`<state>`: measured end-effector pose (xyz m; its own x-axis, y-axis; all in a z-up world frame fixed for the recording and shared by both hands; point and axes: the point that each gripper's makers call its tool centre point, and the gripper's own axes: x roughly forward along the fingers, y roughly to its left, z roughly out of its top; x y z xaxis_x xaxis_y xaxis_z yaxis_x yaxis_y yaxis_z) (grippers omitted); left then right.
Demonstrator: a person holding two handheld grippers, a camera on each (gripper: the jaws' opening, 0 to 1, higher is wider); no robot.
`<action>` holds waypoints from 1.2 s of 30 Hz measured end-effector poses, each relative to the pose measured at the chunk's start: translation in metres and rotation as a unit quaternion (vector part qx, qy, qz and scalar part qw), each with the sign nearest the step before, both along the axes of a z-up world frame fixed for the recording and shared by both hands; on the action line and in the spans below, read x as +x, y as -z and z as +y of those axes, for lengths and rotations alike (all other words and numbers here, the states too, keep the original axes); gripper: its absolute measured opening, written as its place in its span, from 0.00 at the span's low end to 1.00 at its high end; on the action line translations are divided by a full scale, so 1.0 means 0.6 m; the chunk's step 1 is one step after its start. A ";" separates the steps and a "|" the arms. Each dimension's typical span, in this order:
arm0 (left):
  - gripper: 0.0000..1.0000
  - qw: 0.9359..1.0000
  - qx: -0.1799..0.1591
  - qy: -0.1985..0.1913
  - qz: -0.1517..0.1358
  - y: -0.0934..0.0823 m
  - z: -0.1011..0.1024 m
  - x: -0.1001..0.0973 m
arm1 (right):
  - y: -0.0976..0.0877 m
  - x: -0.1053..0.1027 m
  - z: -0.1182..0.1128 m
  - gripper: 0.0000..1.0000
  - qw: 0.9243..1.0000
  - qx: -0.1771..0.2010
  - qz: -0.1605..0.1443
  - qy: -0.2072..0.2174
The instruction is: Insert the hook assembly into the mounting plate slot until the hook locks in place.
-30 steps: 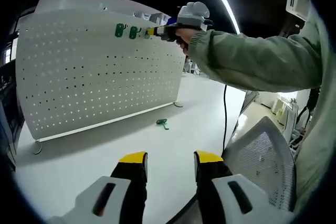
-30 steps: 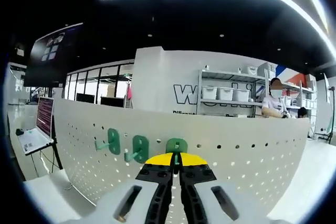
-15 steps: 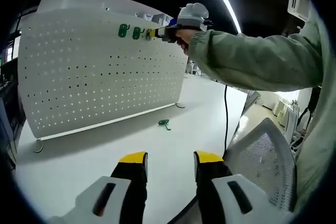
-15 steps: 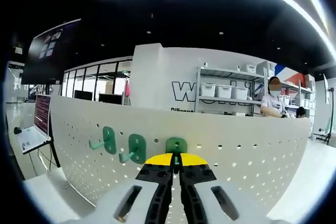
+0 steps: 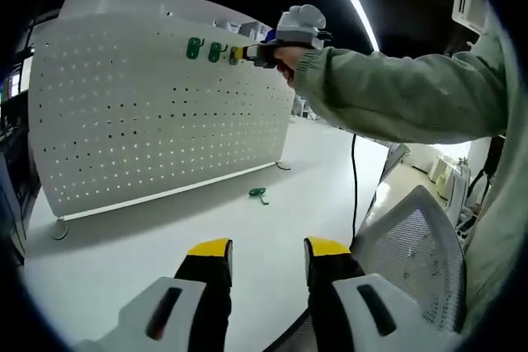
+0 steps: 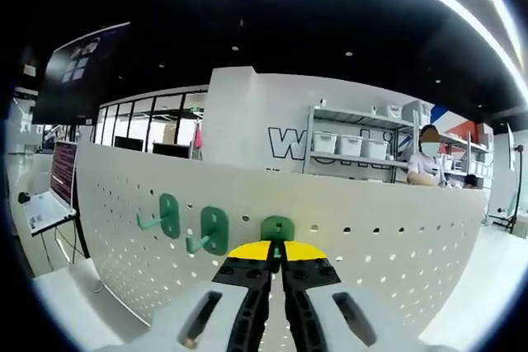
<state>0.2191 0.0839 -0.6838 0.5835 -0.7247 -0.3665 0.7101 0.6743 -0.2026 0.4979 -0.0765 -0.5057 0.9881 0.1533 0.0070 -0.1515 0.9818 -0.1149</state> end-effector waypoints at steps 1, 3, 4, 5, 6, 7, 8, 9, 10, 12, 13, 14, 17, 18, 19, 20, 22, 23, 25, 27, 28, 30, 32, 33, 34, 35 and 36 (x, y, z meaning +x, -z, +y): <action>0.36 1.000 0.000 0.000 -0.001 -0.001 0.000 0.000 | 0.003 0.000 0.002 0.04 1.000 -0.006 0.003 -0.005; 0.36 1.000 -0.001 0.000 -0.001 -0.001 0.000 0.000 | 0.003 -0.001 0.004 0.05 1.000 -0.013 -0.001 -0.005; 0.36 1.000 -0.001 -0.001 -0.001 -0.001 0.001 0.000 | 0.003 -0.001 0.004 0.05 1.000 -0.012 -0.001 -0.006; 0.36 1.000 -0.001 -0.002 -0.001 -0.001 0.001 0.000 | 0.003 -0.002 0.005 0.06 1.000 -0.008 -0.001 -0.007; 0.36 1.000 -0.001 -0.002 -0.001 -0.001 0.002 0.001 | 0.003 -0.003 0.005 0.07 1.000 -0.007 0.000 -0.007; 0.36 1.000 -0.001 -0.002 -0.001 -0.001 0.002 0.001 | 0.003 -0.003 0.005 0.09 1.000 -0.009 0.000 -0.007; 0.36 1.000 -0.001 -0.002 -0.002 -0.002 0.001 0.001 | 0.004 -0.004 0.005 0.10 1.000 -0.011 0.000 -0.005; 0.36 1.000 -0.001 -0.002 -0.002 -0.002 0.001 0.001 | 0.004 -0.004 0.005 0.11 1.000 -0.009 0.000 -0.006; 0.36 1.000 -0.001 -0.002 -0.003 -0.002 0.001 0.001 | 0.004 -0.005 0.006 0.12 1.000 -0.006 0.000 -0.007; 0.36 1.000 0.000 -0.002 -0.003 -0.002 0.001 0.000 | 0.006 -0.006 0.006 0.13 1.000 -0.001 0.003 -0.009; 0.36 1.000 0.000 -0.002 -0.003 -0.003 0.002 0.000 | 0.007 -0.006 0.007 0.14 1.000 0.000 0.004 -0.010; 0.36 1.000 0.000 -0.001 -0.004 -0.003 0.001 -0.001 | 0.008 -0.008 0.007 0.14 1.000 -0.001 0.005 -0.011; 0.36 1.000 0.001 -0.001 -0.004 -0.004 0.001 -0.001 | 0.009 -0.011 0.007 0.15 1.000 0.000 0.005 -0.011; 0.36 1.000 0.001 -0.001 -0.004 -0.004 0.001 -0.002 | 0.009 -0.012 0.007 0.15 1.000 0.001 0.005 -0.011; 0.36 1.000 0.001 0.000 -0.005 -0.005 0.001 -0.002 | 0.010 -0.013 0.006 0.16 1.000 0.001 0.005 -0.011; 0.36 1.000 0.002 0.000 -0.005 -0.004 0.001 -0.002 | 0.011 -0.015 0.006 0.16 1.000 0.002 0.006 -0.011; 0.36 1.000 0.003 0.001 -0.005 -0.004 0.001 -0.003 | 0.013 -0.017 0.004 0.16 1.000 0.008 0.009 -0.010; 0.36 1.000 0.003 0.001 -0.006 -0.005 0.000 -0.003 | 0.014 -0.018 0.003 0.17 1.000 0.009 0.009 -0.009; 0.36 1.000 0.004 0.001 -0.007 -0.006 0.000 -0.004 | 0.014 -0.021 0.002 0.17 1.000 0.009 0.010 -0.010; 0.36 1.000 0.004 0.001 -0.008 -0.007 0.000 -0.005 | 0.015 -0.024 0.000 0.17 1.000 0.010 0.011 -0.010; 0.36 1.000 0.004 0.001 -0.008 -0.008 0.000 -0.006 | 0.015 -0.025 0.000 0.17 1.000 0.011 0.011 -0.010; 0.36 1.000 0.005 0.001 -0.009 -0.009 0.000 -0.007 | 0.014 -0.028 -0.001 0.18 1.000 0.012 0.011 -0.010; 0.36 1.000 0.005 0.001 -0.011 -0.011 0.000 -0.008 | 0.014 -0.031 -0.001 0.18 1.000 0.012 0.011 -0.011; 0.36 1.000 0.005 0.001 -0.012 -0.012 0.000 -0.008 | 0.015 -0.033 -0.001 0.18 1.000 0.012 0.012 -0.012; 0.36 1.000 0.005 0.001 -0.012 -0.012 0.000 -0.009 | 0.015 -0.034 -0.001 0.19 1.000 0.013 0.012 -0.012; 0.36 1.000 0.005 0.000 -0.013 -0.013 0.000 -0.009 | 0.016 -0.036 -0.001 0.19 1.000 0.013 0.013 -0.012; 0.36 1.000 0.005 0.000 -0.014 -0.014 0.000 -0.010 | 0.018 -0.039 -0.002 0.19 1.000 0.013 0.014 -0.013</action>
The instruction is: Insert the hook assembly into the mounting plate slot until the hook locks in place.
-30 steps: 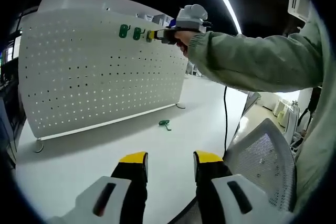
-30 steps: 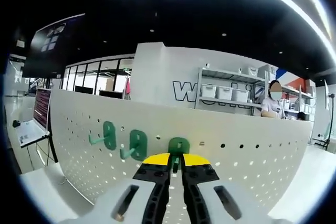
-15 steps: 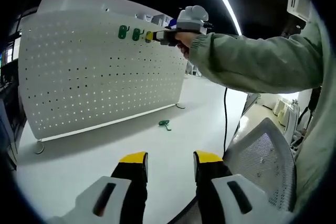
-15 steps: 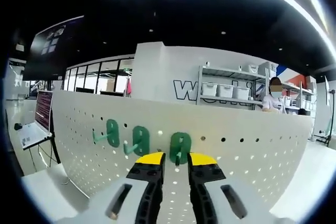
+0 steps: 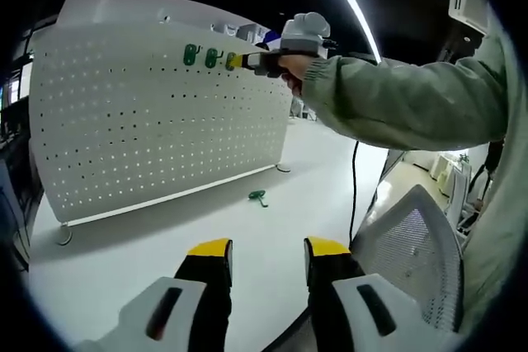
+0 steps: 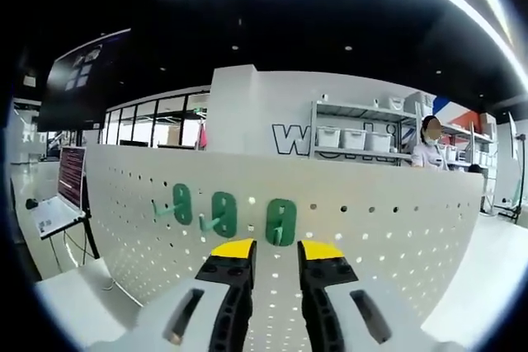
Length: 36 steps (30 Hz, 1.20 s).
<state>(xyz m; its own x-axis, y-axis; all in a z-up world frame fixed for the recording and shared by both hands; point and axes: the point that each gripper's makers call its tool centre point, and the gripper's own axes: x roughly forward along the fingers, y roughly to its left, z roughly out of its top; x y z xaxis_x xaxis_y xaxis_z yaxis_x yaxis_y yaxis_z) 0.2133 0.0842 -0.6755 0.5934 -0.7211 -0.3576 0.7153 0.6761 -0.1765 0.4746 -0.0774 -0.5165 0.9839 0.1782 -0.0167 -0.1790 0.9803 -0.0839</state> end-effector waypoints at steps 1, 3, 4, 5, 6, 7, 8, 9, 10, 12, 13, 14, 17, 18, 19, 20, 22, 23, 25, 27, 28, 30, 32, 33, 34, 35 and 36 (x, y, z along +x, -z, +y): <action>0.36 1.000 0.000 0.000 -0.001 -0.001 0.000 0.000 | 0.002 -0.002 0.000 0.19 1.000 0.000 0.001 0.000; 0.36 1.000 0.000 -0.001 -0.002 -0.002 0.001 -0.001 | 0.005 -0.007 -0.002 0.20 1.000 0.001 0.003 0.000; 0.36 1.000 0.000 -0.001 -0.003 -0.002 0.001 -0.002 | 0.008 -0.010 -0.004 0.20 1.000 0.001 0.005 0.001; 0.36 1.000 0.000 -0.002 -0.003 -0.003 0.002 -0.002 | 0.010 -0.012 -0.005 0.20 1.000 0.000 0.007 0.001; 0.36 1.000 0.000 -0.002 -0.003 -0.003 0.002 -0.003 | 0.012 -0.014 -0.006 0.20 1.000 0.001 0.008 0.001; 0.36 1.000 0.001 -0.002 -0.004 -0.004 0.002 -0.003 | 0.015 -0.018 -0.008 0.20 1.000 0.001 0.010 0.002; 0.36 1.000 0.001 -0.002 -0.005 -0.004 0.003 -0.003 | 0.017 -0.019 -0.009 0.20 1.000 0.002 0.011 0.002; 0.36 1.000 0.001 -0.002 -0.005 -0.004 0.003 -0.003 | 0.020 -0.021 -0.011 0.21 1.000 0.003 0.013 0.003; 0.36 1.000 0.001 -0.002 -0.006 -0.005 0.003 -0.003 | 0.021 -0.022 -0.012 0.21 1.000 0.003 0.013 0.004; 0.36 1.000 0.001 -0.002 -0.007 -0.006 0.004 -0.003 | 0.025 -0.026 -0.015 0.22 1.000 0.003 0.017 0.004; 0.36 1.000 0.001 -0.003 -0.008 -0.006 0.004 -0.002 | 0.028 -0.031 -0.015 0.22 1.000 0.003 0.019 0.004; 0.36 1.000 0.001 -0.003 -0.008 -0.007 0.005 -0.002 | 0.031 -0.033 -0.016 0.22 1.000 0.003 0.021 0.005; 0.36 1.000 0.000 -0.004 -0.009 -0.008 0.005 -0.002 | 0.043 -0.042 -0.021 0.24 0.999 0.006 0.031 0.006; 0.36 1.000 0.001 -0.004 -0.009 -0.008 0.006 -0.002 | 0.047 -0.045 -0.023 0.24 0.999 0.005 0.034 0.006; 0.36 1.000 0.000 -0.004 -0.010 -0.009 0.006 -0.003 | 0.051 -0.046 -0.026 0.24 0.999 0.004 0.037 0.006; 0.36 1.000 0.000 -0.004 -0.010 -0.009 0.006 -0.003 | 0.057 -0.050 -0.027 0.24 0.999 0.003 0.041 0.006; 0.36 1.000 0.000 -0.005 -0.010 -0.009 0.006 -0.004 | 0.068 -0.058 -0.030 0.25 0.999 0.006 0.048 0.007; 0.36 1.000 0.000 -0.005 -0.010 -0.010 0.006 -0.004 | 0.072 -0.062 -0.031 0.25 0.999 0.006 0.050 0.007; 0.36 1.000 0.000 -0.004 -0.012 -0.011 0.006 -0.005 | 0.084 -0.071 -0.033 0.25 0.998 0.006 0.057 0.007; 0.36 1.000 0.000 -0.004 -0.012 -0.011 0.006 -0.006 | 0.098 -0.081 -0.035 0.25 0.998 0.009 0.065 0.008; 0.36 1.000 0.000 -0.004 -0.013 -0.012 0.006 -0.007 | 0.103 -0.086 -0.036 0.25 0.998 0.010 0.067 0.009; 0.36 1.000 -0.001 -0.004 -0.013 -0.012 0.006 -0.008 | 0.118 -0.098 -0.038 0.25 0.997 0.009 0.076 0.009; 0.36 1.000 -0.001 -0.004 -0.014 -0.012 0.006 -0.010 | 0.128 -0.107 -0.039 0.25 0.997 0.009 0.082 0.010; 0.36 1.000 0.000 -0.003 -0.014 -0.012 0.006 -0.011 | 0.136 -0.115 -0.041 0.25 0.996 0.011 0.087 0.010; 0.36 1.000 0.000 -0.004 -0.014 -0.012 0.006 -0.012 | 0.141 -0.121 -0.041 0.25 0.996 0.014 0.091 0.010; 0.36 1.000 0.000 -0.003 -0.015 -0.012 0.006 -0.013 | 0.148 -0.129 -0.041 0.25 0.995 0.015 0.095 0.009; 0.36 1.000 -0.001 -0.003 -0.016 -0.013 0.006 -0.014 | 0.152 -0.135 -0.041 0.25 0.995 0.012 0.098 0.008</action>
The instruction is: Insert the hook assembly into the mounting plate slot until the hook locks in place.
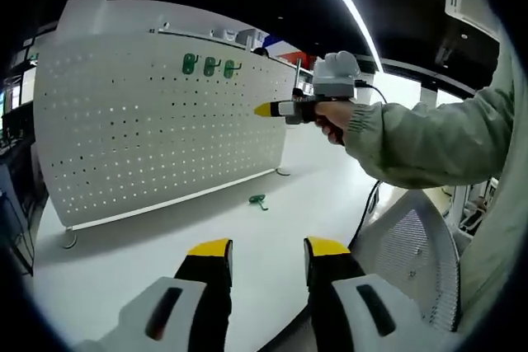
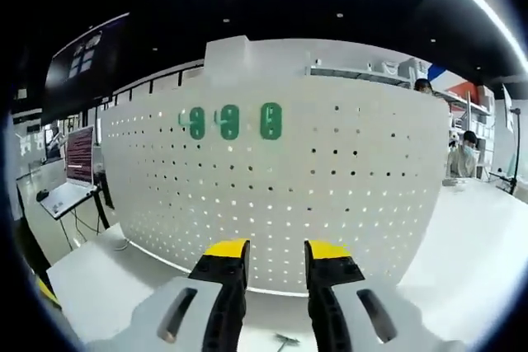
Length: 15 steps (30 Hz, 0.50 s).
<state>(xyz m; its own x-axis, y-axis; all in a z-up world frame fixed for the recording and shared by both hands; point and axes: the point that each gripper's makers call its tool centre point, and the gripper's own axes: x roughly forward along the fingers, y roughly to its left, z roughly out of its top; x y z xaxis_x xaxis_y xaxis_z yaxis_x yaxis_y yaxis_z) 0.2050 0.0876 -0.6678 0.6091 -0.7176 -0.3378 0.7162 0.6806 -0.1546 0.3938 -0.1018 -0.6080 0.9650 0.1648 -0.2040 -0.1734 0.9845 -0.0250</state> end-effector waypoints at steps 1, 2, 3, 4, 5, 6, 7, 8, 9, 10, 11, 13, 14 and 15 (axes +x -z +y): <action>0.36 1.000 0.000 0.000 -0.001 -0.001 0.000 -0.001 | 0.006 -0.007 0.000 0.25 1.000 -0.003 0.003 -0.001; 0.36 1.000 0.000 0.000 -0.001 -0.001 0.000 -0.002 | 0.012 -0.013 0.000 0.25 1.000 -0.002 0.007 -0.002; 0.36 1.000 0.000 0.000 -0.002 -0.001 -0.001 -0.002 | 0.016 -0.018 0.001 0.25 1.000 -0.001 0.009 -0.003; 0.36 1.000 0.001 0.001 -0.003 -0.002 -0.001 -0.003 | 0.024 -0.026 0.000 0.25 1.000 -0.003 0.014 -0.004; 0.36 1.000 0.001 0.001 -0.004 -0.002 -0.001 -0.004 | 0.030 -0.031 0.000 0.25 1.000 -0.004 0.017 -0.004; 0.36 1.000 0.001 0.001 -0.004 -0.002 -0.001 -0.005 | 0.035 -0.036 0.000 0.25 1.000 -0.004 0.021 -0.004; 0.36 1.000 0.002 0.001 -0.006 -0.003 0.000 -0.005 | 0.041 -0.044 0.000 0.25 1.000 -0.002 0.025 -0.005; 0.36 1.000 0.001 0.001 -0.007 -0.004 0.000 -0.006 | 0.046 -0.051 -0.001 0.25 1.000 -0.004 0.027 -0.006; 0.36 1.000 0.001 0.000 -0.007 -0.004 0.000 -0.007 | 0.049 -0.056 -0.001 0.25 1.000 -0.004 0.030 -0.006; 0.36 1.000 0.002 0.000 -0.007 -0.004 0.001 -0.007 | 0.053 -0.060 -0.001 0.25 0.999 -0.003 0.032 -0.006; 0.36 1.000 0.002 0.000 -0.007 -0.003 0.001 -0.009 | 0.058 -0.067 -0.002 0.25 0.999 -0.001 0.036 -0.006; 0.36 1.000 0.002 0.000 -0.007 -0.002 0.002 -0.011 | 0.064 -0.079 -0.002 0.25 0.999 0.005 0.042 -0.007; 0.36 1.000 0.003 0.000 -0.007 -0.001 0.002 -0.012 | 0.065 -0.084 -0.003 0.25 0.999 0.004 0.042 -0.007; 0.36 1.000 0.004 0.001 -0.009 -0.002 0.002 -0.013 | 0.067 -0.090 -0.003 0.25 0.999 0.003 0.043 -0.007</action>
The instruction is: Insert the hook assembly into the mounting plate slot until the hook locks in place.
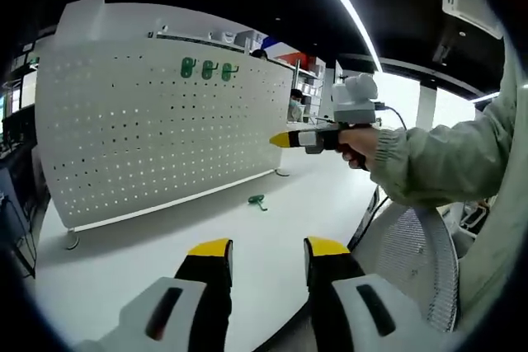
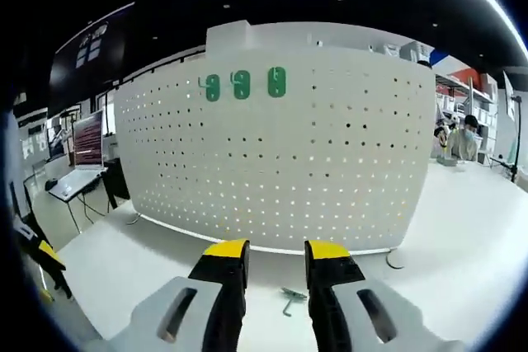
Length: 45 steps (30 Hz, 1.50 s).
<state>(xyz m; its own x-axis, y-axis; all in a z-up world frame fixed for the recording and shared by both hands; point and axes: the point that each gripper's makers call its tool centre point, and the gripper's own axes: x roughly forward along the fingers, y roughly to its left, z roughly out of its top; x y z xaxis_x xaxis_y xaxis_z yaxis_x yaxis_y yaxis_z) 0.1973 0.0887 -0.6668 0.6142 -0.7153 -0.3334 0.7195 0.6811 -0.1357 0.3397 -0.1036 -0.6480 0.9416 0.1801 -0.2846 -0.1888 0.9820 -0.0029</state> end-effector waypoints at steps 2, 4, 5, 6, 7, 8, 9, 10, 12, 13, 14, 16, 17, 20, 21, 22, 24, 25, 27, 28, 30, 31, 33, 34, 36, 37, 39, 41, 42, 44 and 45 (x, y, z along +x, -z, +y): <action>0.36 1.000 -0.001 -0.001 -0.002 -0.002 0.000 0.001 | 0.004 -0.007 -0.001 0.25 1.000 0.003 0.004 -0.001; 0.36 1.000 -0.001 -0.002 -0.001 -0.002 0.001 0.001 | 0.012 -0.018 0.000 0.25 1.000 0.006 0.009 -0.002; 0.36 1.000 -0.001 -0.003 -0.002 -0.002 0.002 0.002 | 0.014 -0.022 0.001 0.25 1.000 0.005 0.012 -0.003; 0.36 1.000 -0.001 -0.003 -0.002 -0.002 0.002 0.002 | 0.018 -0.028 0.002 0.25 1.000 0.002 0.013 -0.005; 0.36 1.000 -0.001 -0.004 -0.002 -0.002 0.002 0.002 | 0.020 -0.032 0.003 0.25 1.000 0.004 0.015 -0.006; 0.36 1.000 -0.001 -0.003 -0.003 -0.002 0.002 0.002 | 0.023 -0.036 0.005 0.26 1.000 0.006 0.018 -0.007; 0.36 1.000 0.000 -0.003 -0.004 -0.003 0.001 0.001 | 0.025 -0.043 0.007 0.26 1.000 0.008 0.021 -0.009; 0.36 1.000 0.000 -0.002 -0.004 -0.003 0.001 0.001 | 0.026 -0.047 0.008 0.26 1.000 0.009 0.022 -0.010; 0.36 1.000 0.002 0.000 -0.005 -0.003 0.000 0.000 | 0.028 -0.057 0.012 0.26 1.000 0.009 0.025 -0.015; 0.36 1.000 0.002 0.001 -0.006 -0.003 -0.001 0.000 | 0.028 -0.062 0.014 0.26 0.999 0.008 0.026 -0.018; 0.36 1.000 0.001 0.001 -0.006 -0.003 -0.001 0.000 | 0.027 -0.066 0.015 0.26 0.999 0.008 0.027 -0.020; 0.36 1.000 0.000 0.001 -0.005 -0.003 -0.002 0.001 | 0.025 -0.074 0.017 0.26 0.999 0.009 0.028 -0.024; 0.36 1.000 0.000 0.001 -0.005 -0.004 -0.002 0.001 | 0.024 -0.076 0.017 0.26 0.999 0.009 0.028 -0.025; 0.36 1.000 0.000 0.004 -0.005 -0.004 -0.006 0.000 | 0.016 -0.088 0.018 0.26 0.999 0.013 0.025 -0.028; 0.36 1.000 0.000 0.005 -0.005 -0.004 -0.007 0.000 | 0.014 -0.092 0.018 0.26 0.999 0.013 0.024 -0.030; 0.36 1.000 0.001 0.007 -0.005 -0.004 -0.008 0.000 | 0.012 -0.096 0.019 0.26 0.999 0.010 0.023 -0.033; 0.36 1.000 0.000 0.009 -0.005 -0.004 -0.011 0.001 | 0.008 -0.104 0.020 0.26 0.999 0.013 0.022 -0.036; 0.36 1.000 0.000 0.010 -0.005 -0.005 -0.013 0.001 | 0.008 -0.106 0.020 0.26 0.999 0.014 0.022 -0.036; 0.36 1.000 0.000 0.012 -0.006 -0.006 -0.016 0.002 | 0.012 -0.113 0.021 0.27 0.999 0.015 0.026 -0.038; 0.36 1.000 0.000 0.013 -0.006 -0.006 -0.017 0.003 | 0.016 -0.117 0.021 0.28 0.999 0.018 0.030 -0.039; 0.36 1.000 0.000 0.015 -0.007 -0.008 -0.021 0.005 | 0.021 -0.125 0.021 0.29 0.998 0.019 0.036 -0.042; 0.36 1.000 0.000 0.017 -0.007 -0.009 -0.023 0.006 | 0.022 -0.128 0.021 0.30 0.998 0.020 0.039 -0.042; 0.36 1.000 0.001 0.019 -0.009 -0.010 -0.026 0.007 | 0.024 -0.135 0.021 0.30 0.998 0.022 0.044 -0.044; 0.36 1.000 0.001 0.020 -0.009 -0.010 -0.028 0.008 | 0.025 -0.138 0.020 0.31 0.998 0.023 0.046 -0.044; 0.36 1.000 0.000 0.022 -0.009 -0.011 -0.031 0.010 | 0.027 -0.144 0.018 0.32 0.997 0.021 0.051 -0.046; 0.36 1.000 0.001 0.023 -0.009 -0.011 -0.032 0.011 | 0.029 -0.146 0.017 0.33 0.997 0.024 0.054 -0.047; 0.36 1.000 0.001 0.025 -0.010 -0.012 -0.034 0.013 | 0.033 -0.155 0.016 0.33 0.997 0.022 0.061 -0.049; 0.36 1.000 0.001 0.026 -0.011 -0.013 -0.036 0.014 | 0.035 -0.159 0.014 0.35 0.997 0.021 0.063 -0.049; 0.36 1.000 0.001 0.027 -0.011 -0.013 -0.037 0.015 | 0.037 -0.164 0.014 0.35 0.996 0.024 0.068 -0.049; 0.36 1.000 0.002 0.028 -0.011 -0.013 -0.038 0.016 | 0.040 -0.171 0.013 0.37 0.996 0.026 0.073 -0.051; 0.36 1.000 0.002 0.028 -0.011 -0.013 -0.038 0.017 | 0.041 -0.175 0.013 0.38 0.995 0.028 0.077 -0.052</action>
<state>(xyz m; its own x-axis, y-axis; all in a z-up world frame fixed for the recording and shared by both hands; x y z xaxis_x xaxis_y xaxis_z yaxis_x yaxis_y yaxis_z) 0.2078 0.0659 -0.6590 0.5803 -0.7477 -0.3227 0.7597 0.6398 -0.1163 0.2346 -0.0956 -0.6724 0.8631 0.2942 -0.4104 -0.2838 0.9549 0.0877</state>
